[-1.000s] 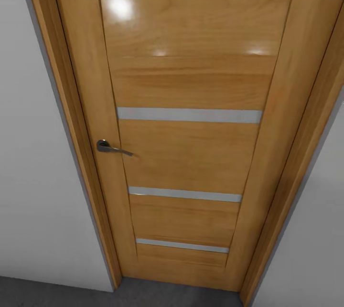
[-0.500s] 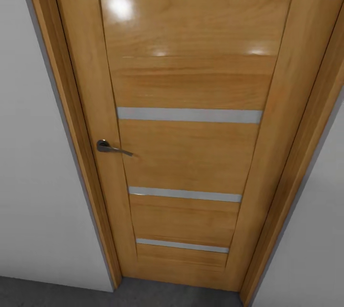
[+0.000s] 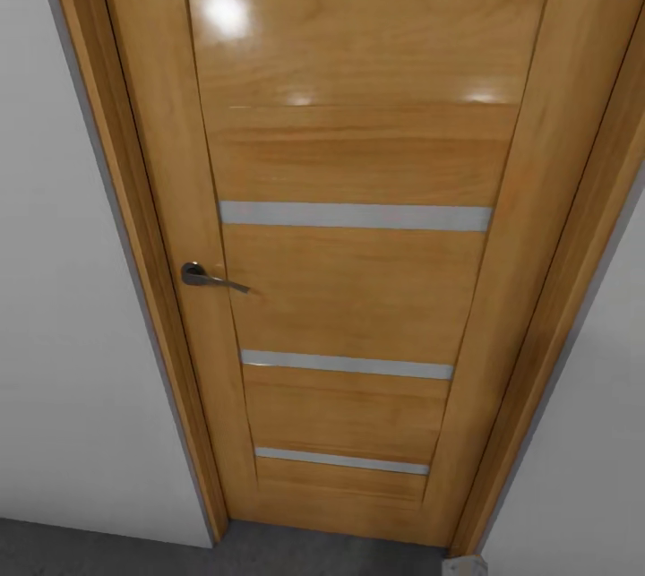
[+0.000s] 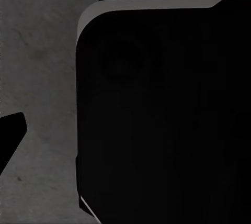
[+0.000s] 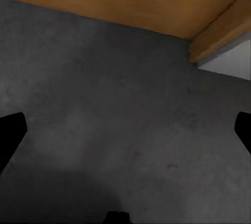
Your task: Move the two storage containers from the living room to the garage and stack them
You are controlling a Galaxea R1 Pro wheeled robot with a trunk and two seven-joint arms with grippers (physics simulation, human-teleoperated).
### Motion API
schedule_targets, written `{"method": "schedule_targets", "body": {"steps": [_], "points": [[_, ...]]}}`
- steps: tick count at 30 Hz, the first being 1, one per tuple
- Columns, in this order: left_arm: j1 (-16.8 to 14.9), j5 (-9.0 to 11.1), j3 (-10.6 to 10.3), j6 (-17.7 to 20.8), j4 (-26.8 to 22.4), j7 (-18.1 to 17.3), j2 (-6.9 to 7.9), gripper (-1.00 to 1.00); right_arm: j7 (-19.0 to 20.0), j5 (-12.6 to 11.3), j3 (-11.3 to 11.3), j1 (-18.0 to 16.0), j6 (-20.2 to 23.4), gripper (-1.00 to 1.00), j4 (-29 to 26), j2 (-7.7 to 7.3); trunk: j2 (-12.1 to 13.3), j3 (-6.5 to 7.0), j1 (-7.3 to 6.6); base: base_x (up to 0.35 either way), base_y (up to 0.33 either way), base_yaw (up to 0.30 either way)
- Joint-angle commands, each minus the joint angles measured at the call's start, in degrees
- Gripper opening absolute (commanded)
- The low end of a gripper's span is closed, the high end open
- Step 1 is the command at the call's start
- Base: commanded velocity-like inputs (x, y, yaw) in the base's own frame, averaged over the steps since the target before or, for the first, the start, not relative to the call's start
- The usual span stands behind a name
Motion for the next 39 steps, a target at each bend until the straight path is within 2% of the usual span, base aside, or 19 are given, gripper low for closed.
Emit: {"method": "schedule_targets", "body": {"steps": [1, 3, 4, 5, 7, 9, 11, 14, 16, 18, 22, 25, 30, 39], "points": [[0.0, 0.2, 0.1, -0.1, 0.0, 0.0, -0.03, 1.0, -0.1, 0.1, 1.9, -1.2, 1.3, 1.0, -0.4, 0.89, 0.0, -0.06, 0.0, 0.0, 0.0, 0.0], [0.0, 0.2, 0.1, -0.1, 0.0, 0.0, -0.1, 1.0, -0.1, 0.2, 3.6, -2.5, 2.5, 1.0, -1.0, 2.49, 0.0, -0.06, 0.0, 0.0, 0.0, 0.0], [0.0, 0.2, 0.1, -0.1, 0.0, 0.0, -0.09, 1.0, -0.1, 0.2, 4.3, -3.6, 3.6, 1.0, -1.9, 4.12, 0.0, -0.06, 0.0, 0.0, 0.0, 0.0], [0.0, 0.2, 0.1, -0.1, 0.0, 0.0, -0.07, 1.0, -0.1, 0.3, 4.6, -4.1, 4.2, 1.0, -2.4, 4.97, 0.0, -0.06, 0.0, 0.0, 0.0, 0.0], [0.0, 0.2, 0.1, -0.1, 0.0, 0.0, -0.02, 1.0, -0.1, 0.3, 5.2, -6.1, 7.2, 1.0, -4.3, 8.17, 0.0, -0.06, 0.0, 0.0, 0.0, 0.0], [0.0, 0.2, 0.1, -0.1, 0.0, 0.0, 0.0, 1.0, -0.1, 0.3, 5.5, -7.6, 9.7, 1.0, -5.8, 10.09, 0.0, -0.06, 0.0, 0.0, 0.0, 0.0], [0.0, 0.2, 0.1, -0.1, 0.0, 0.0, 0.0, 1.0, -0.1, 0.3, 5.7, -9.0, 11.6, 1.0, -7.5, 11.33, 0.0, -0.06, 0.0, 0.0, 0.0, 0.0], [0.0, 0.2, 0.1, -0.1, 0.0, 0.0, -0.05, 1.0, -0.1, 0.1, 6.1, -11.7, 13.6, 1.0, -10.7, 11.33, 0.0, -0.06, 0.0, 0.0, 0.0, 0.0], [0.0, 0.2, 0.1, -0.1, 0.0, 0.0, -0.1, 1.0, -0.1, 0.1, 7.4, -13.3, 14.5, 1.0, -12.6, 11.33, 0.0, -0.06, 0.0, 0.0, 0.0, 0.0], [0.0, 0.2, 0.1, -0.1, 0.0, 0.0, -0.1, 1.0, -0.1, 0.1, 9.6, -14.4, 15.6, 1.0, -15.0, 11.33, 0.0, -0.06, 0.0, 0.0, 0.0, 0.0], [0.0, 0.2, 0.1, -0.1, 0.0, 0.1, 0.0, 1.0, -0.7, 0.3, 16.4, -15.5, 17.6, 1.0, -24.9, 11.33, 0.0, -0.06, 0.0, 0.0, 0.0, 0.0], [0.0, 0.2, 0.1, -0.1, 0.0, 0.1, 0.01, 1.0, -1.5, 0.4, 18.7, -15.6, 17.5, 1.0, -27.6, 11.33, 0.0, -0.06, 0.0, 0.0, 0.0, 0.0], [0.0, 0.2, 0.1, -0.1, 0.0, 0.1, 0.01, 1.0, -4.9, 0.5, 20.6, -15.6, 17.2, 1.0, -29.4, 11.33, 0.0, -0.06, 0.0, 0.0, 0.0, 0.0], [0.0, 0.2, 0.1, -0.1, 0.0, 0.1, 0.01, 1.0, -5.1, 0.5, 20.7, -15.5, 17.5, 1.0, -31.3, 11.33, 0.0, -0.06, 0.0, 0.0, 0.0, 0.0]]}}
